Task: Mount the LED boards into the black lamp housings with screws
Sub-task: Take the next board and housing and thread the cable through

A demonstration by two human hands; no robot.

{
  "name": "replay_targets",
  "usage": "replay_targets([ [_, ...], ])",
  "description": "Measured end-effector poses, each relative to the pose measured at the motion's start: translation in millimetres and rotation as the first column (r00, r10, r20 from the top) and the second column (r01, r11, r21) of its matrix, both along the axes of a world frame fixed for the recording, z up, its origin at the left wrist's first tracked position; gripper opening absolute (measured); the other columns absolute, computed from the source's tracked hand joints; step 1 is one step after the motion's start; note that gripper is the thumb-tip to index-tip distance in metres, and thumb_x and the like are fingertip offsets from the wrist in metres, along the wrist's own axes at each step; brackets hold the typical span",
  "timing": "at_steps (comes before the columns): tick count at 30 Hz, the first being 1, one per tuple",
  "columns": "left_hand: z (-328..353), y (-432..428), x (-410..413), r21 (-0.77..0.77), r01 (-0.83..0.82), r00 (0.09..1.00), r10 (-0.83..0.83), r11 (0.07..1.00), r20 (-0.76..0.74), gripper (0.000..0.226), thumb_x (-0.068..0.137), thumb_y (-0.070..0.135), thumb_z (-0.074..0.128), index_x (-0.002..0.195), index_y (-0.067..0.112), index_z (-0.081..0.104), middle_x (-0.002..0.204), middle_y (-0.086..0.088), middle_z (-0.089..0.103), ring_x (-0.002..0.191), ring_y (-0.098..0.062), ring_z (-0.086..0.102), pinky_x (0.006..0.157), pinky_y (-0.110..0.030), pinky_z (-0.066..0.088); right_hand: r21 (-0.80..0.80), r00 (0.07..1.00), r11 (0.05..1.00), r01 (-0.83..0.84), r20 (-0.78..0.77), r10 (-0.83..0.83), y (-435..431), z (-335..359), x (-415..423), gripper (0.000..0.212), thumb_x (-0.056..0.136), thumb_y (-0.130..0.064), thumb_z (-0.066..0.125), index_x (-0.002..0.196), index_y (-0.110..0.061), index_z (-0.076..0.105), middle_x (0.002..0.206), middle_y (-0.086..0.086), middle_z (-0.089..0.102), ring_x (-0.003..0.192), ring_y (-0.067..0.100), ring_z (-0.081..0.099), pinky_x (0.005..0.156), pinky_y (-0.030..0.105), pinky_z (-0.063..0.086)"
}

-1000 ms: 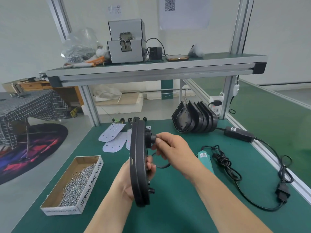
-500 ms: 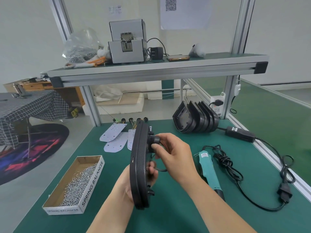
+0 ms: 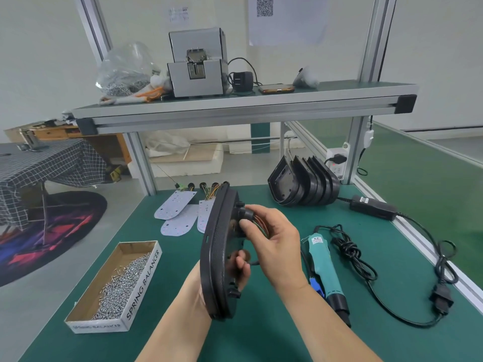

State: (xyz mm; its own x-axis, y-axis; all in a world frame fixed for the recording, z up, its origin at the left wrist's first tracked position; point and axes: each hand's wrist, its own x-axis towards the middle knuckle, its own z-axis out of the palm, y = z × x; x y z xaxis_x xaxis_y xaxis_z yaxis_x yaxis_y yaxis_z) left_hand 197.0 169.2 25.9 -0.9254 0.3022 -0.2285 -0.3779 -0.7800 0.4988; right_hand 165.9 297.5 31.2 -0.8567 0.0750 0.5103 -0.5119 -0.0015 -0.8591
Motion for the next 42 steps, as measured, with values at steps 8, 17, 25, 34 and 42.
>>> replay_targets([
  [8, -8, -10, 2, -0.297, 0.014, 1.0, -0.013, 0.955, 0.006, 0.037, 0.064, 0.011, 0.089, 0.085, 0.001, 0.06, 0.067, -0.012, 0.058, 0.044, -0.018, 0.061, 0.049, -0.028, 0.058, 0.387, 0.969, 0.918, 0.082, -0.245, 0.016, 17, 4, -6, 0.02, 0.09, -0.01, 0.073, 0.109, -0.01, 0.075, 0.086, 0.0, 0.06, 0.075, 0.007, 0.053, 0.072, 0.015, 0.043],
  [17, -6, -6, -18, -0.498, -0.249, 0.958, 0.134, 0.831, -0.255, 0.039, 0.087, 0.027, 0.07, 0.122, 0.036, 0.057, 0.088, -0.005, 0.074, 0.064, -0.021, 0.069, 0.055, -0.034, 0.058, 0.249, 0.997, 0.966, -0.063, 0.068, 0.048, 40, 14, -13, 0.029, 0.093, -0.028, 0.064, 0.121, -0.029, 0.069, 0.091, -0.012, 0.059, 0.08, 0.004, 0.055, 0.077, 0.023, 0.044],
  [25, -10, -4, -18, -0.735, -0.553, 0.801, 0.008, 0.393, -0.599, 0.054, 0.087, 0.029, 0.073, 0.131, 0.046, 0.046, 0.117, 0.028, 0.064, 0.104, 0.004, 0.063, 0.082, -0.009, 0.048, -0.254, 0.679, 0.856, -0.45, 0.525, 0.513, 44, 8, -8, 0.047, 0.077, -0.046, 0.076, 0.112, -0.014, 0.075, 0.118, 0.011, 0.073, 0.109, 0.025, 0.068, 0.109, 0.047, 0.045],
  [34, -14, 4, -16, -0.799, -0.569, 0.806, -0.062, 0.196, -0.589, 0.053, 0.086, 0.028, 0.069, 0.125, 0.052, 0.042, 0.102, 0.028, 0.066, 0.082, -0.008, 0.066, 0.067, -0.016, 0.053, -0.199, 0.851, 0.96, -0.2, 0.451, 0.27, 35, -17, -11, 0.017, 0.091, 0.005, 0.063, 0.106, 0.001, 0.07, 0.104, 0.018, 0.075, 0.092, 0.024, 0.071, 0.085, 0.048, 0.057],
  [42, -27, 8, -19, -0.853, -0.512, 0.858, 0.019, 0.094, -0.513, 0.053, 0.087, 0.028, 0.07, 0.118, 0.061, 0.041, 0.082, 0.006, 0.07, 0.063, -0.025, 0.061, 0.055, -0.031, 0.052, -0.26, 0.791, 0.94, -0.222, 0.516, 0.329, 35, -34, -15, 0.02, 0.092, 0.0, 0.065, 0.111, 0.0, 0.069, 0.106, 0.016, 0.076, 0.1, 0.033, 0.072, 0.087, 0.041, 0.06],
])
